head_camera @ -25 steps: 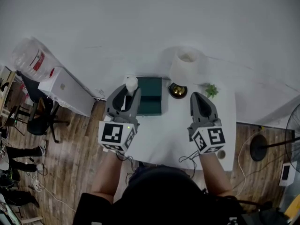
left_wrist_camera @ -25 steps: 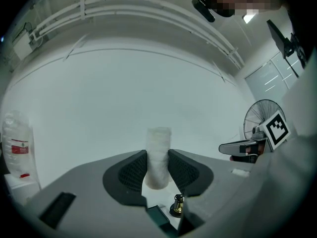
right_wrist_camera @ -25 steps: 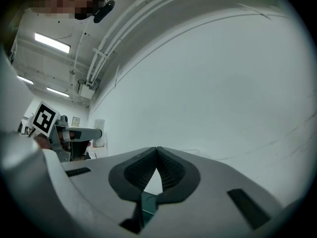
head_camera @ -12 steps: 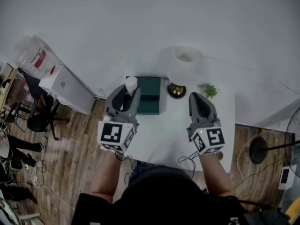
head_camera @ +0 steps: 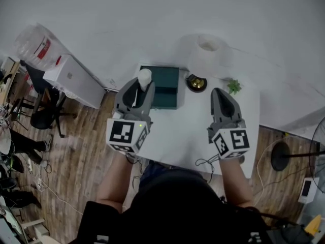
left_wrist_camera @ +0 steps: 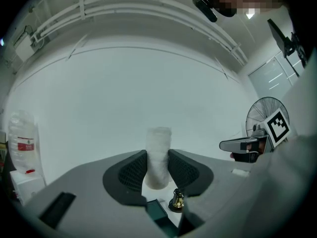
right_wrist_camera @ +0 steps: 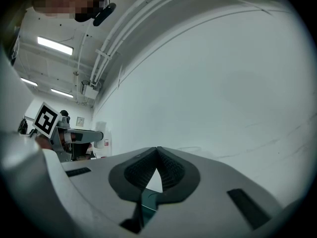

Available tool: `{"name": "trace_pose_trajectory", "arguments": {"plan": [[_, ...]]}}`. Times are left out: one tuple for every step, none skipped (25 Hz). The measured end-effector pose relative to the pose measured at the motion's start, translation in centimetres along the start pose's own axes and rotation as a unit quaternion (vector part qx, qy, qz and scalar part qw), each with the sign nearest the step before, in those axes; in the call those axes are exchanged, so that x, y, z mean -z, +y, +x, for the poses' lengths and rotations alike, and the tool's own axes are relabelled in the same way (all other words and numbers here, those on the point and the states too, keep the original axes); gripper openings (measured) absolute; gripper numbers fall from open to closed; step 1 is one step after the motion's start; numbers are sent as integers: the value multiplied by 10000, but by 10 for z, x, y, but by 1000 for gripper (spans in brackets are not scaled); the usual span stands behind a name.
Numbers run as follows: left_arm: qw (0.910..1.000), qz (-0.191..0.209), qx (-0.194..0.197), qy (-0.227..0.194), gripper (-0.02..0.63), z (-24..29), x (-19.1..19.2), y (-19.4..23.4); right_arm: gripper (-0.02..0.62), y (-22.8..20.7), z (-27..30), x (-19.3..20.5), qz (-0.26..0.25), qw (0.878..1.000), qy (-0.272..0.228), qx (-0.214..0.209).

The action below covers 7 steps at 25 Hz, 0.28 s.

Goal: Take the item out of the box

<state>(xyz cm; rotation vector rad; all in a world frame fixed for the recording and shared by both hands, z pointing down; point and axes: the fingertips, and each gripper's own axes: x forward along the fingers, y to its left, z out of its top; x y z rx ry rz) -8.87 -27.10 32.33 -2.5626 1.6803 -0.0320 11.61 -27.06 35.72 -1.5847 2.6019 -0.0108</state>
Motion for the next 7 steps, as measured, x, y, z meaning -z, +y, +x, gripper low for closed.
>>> {"name": "trace_pose_trajectory", "arguments": {"plan": [[10000, 6, 12, -13, 129, -1, 0, 2, 4, 2, 0, 0, -2, 10000, -5, 13], [10000, 8, 22, -24, 129, -2, 1, 4, 5, 5, 1, 0, -6, 10000, -16, 26], [10000, 9, 30, -26, 129, -4, 1, 7, 5, 7, 2, 0, -10, 10000, -28, 37], [10000, 8, 36, -19, 129, -5, 2, 11, 5, 10, 3, 0, -12, 10000, -34, 49], [10000, 6, 46, -5, 129, -7, 3, 14, 4, 13, 4, 1, -10, 10000, -33, 63], [10000, 4, 59, 12, 129, -8, 5, 17, 4, 16, 6, 2, -6, 10000, -28, 79], [10000, 2, 72, 31, 129, -10, 7, 20, 5, 19, 7, 3, -2, 10000, -22, 97]]}}
